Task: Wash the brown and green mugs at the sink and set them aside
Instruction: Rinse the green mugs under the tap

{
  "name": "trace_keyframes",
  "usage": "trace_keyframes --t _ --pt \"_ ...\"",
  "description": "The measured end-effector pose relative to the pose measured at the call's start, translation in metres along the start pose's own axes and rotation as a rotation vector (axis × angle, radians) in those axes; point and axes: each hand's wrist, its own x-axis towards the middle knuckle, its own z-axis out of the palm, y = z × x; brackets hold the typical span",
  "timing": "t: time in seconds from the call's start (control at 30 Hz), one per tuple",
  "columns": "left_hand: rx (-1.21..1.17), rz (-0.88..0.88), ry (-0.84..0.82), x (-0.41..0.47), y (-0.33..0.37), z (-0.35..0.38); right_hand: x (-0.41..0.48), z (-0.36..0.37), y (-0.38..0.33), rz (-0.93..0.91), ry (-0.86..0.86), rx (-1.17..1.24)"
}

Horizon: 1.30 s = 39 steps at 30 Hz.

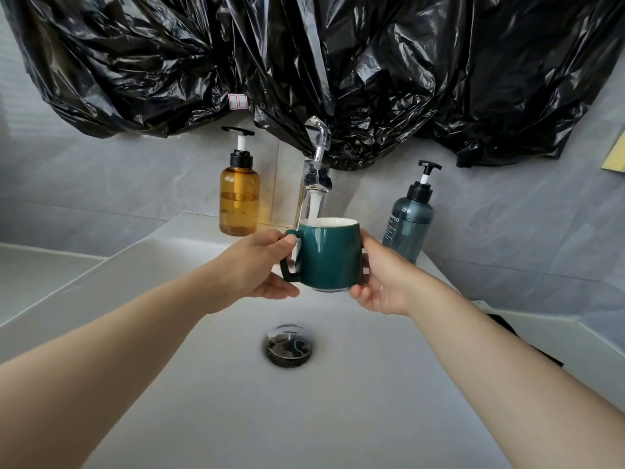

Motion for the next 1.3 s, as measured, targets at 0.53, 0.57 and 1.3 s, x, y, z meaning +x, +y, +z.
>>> trace_keyframes --t 0.53,0.57,1.3 --pt "-0.055 -0.06 0.213 0.007 0.007 -0.027 -0.009 0.01 -0.051 -1.026 0.416 -0.495" --pt "-0.073 -0.067 0.206 0.008 0.006 -0.028 -0.01 0.014 -0.063 -1.057 0.4 -0.549" --pt "-0.115 -0.09 0.141 -0.009 0.013 -0.017 -0.034 -0.006 0.008 -0.621 0.233 -0.336"
